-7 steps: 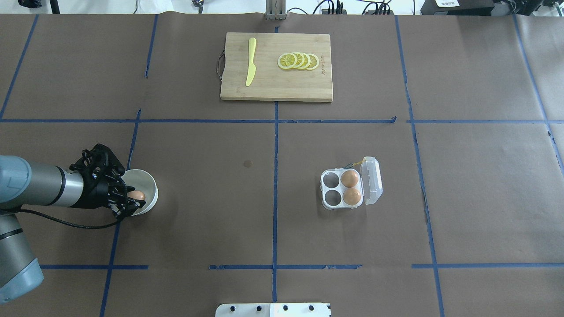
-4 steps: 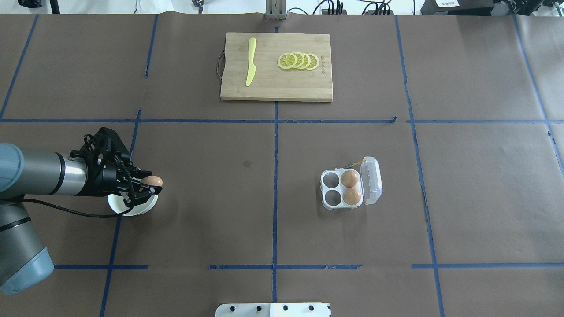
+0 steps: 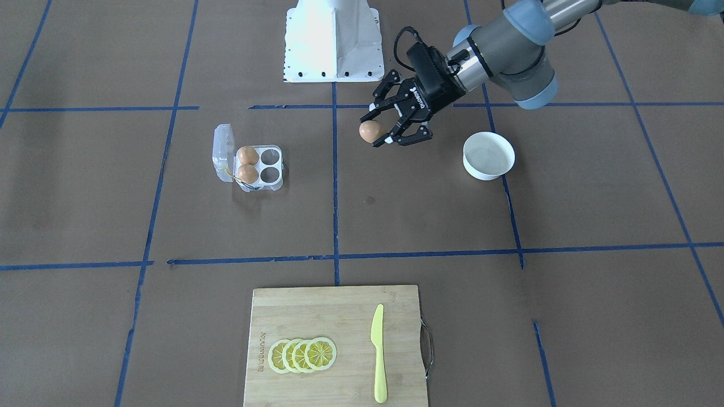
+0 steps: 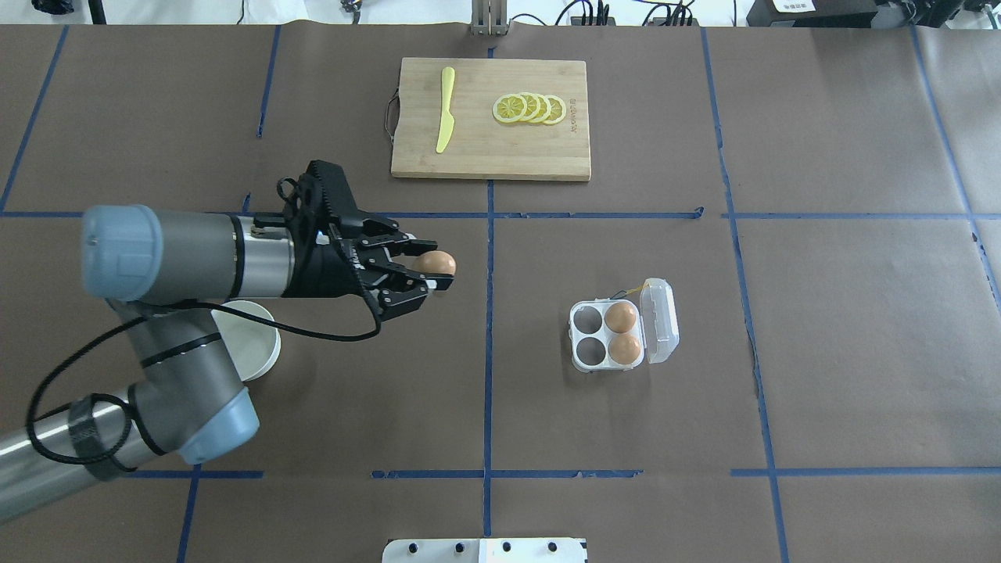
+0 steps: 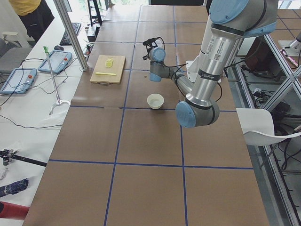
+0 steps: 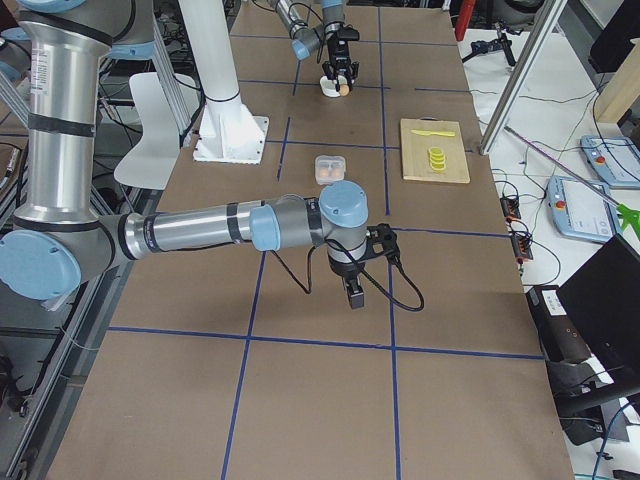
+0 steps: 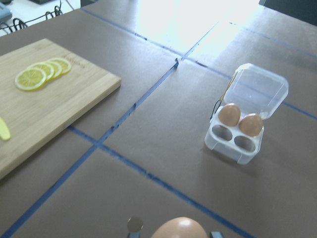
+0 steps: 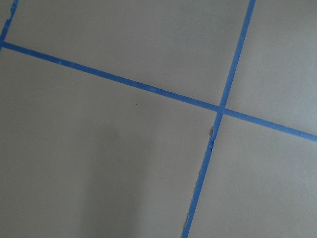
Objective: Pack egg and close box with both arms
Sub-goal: 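Lift the egg out of the bowl and carry it toward the clear carton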
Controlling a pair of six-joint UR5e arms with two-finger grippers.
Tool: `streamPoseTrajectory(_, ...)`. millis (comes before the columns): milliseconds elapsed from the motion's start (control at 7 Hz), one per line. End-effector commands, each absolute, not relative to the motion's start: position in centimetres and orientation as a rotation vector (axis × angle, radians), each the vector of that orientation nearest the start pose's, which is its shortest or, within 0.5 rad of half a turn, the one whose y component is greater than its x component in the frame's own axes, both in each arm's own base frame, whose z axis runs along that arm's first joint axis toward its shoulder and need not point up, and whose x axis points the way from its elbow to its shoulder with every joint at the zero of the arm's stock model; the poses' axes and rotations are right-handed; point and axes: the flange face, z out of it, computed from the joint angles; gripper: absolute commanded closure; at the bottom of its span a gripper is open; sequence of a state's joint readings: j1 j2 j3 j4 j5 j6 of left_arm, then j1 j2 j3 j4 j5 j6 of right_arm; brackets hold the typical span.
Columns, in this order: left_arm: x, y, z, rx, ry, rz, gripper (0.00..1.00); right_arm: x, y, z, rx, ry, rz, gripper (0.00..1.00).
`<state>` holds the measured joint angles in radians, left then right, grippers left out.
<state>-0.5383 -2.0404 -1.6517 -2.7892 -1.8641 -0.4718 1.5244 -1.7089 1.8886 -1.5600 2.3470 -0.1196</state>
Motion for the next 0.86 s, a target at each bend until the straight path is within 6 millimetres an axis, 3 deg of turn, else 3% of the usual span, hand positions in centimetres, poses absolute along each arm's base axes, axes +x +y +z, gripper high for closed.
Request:
streamPoseTrajectory(0,55.2,-35.8,18.9,1.233,1.438,0.582,1.00,4.3,-44.1,56.5,0.208,-0.768,-0.230,0.00)
streamPoseTrajectory(286,62.5,-33.0,16.4,1.228,1.409,0.514,1.00,4.3,-44.1,56.4,0.211,-0.770,-0.231,0.00)
streamPoseTrajectory(429,64.7,-32.7,16.3,1.219,1.382,0.501,1.00,4.3,-44.1,56.3,0.211,-0.771,-0.231,0.00)
streamPoseTrajectory(714,66.4,-33.0,17.0,1.207,1.344,0.494,0.98,4.3,-44.1,56.3,0.212,-0.773,-0.232,0.00)
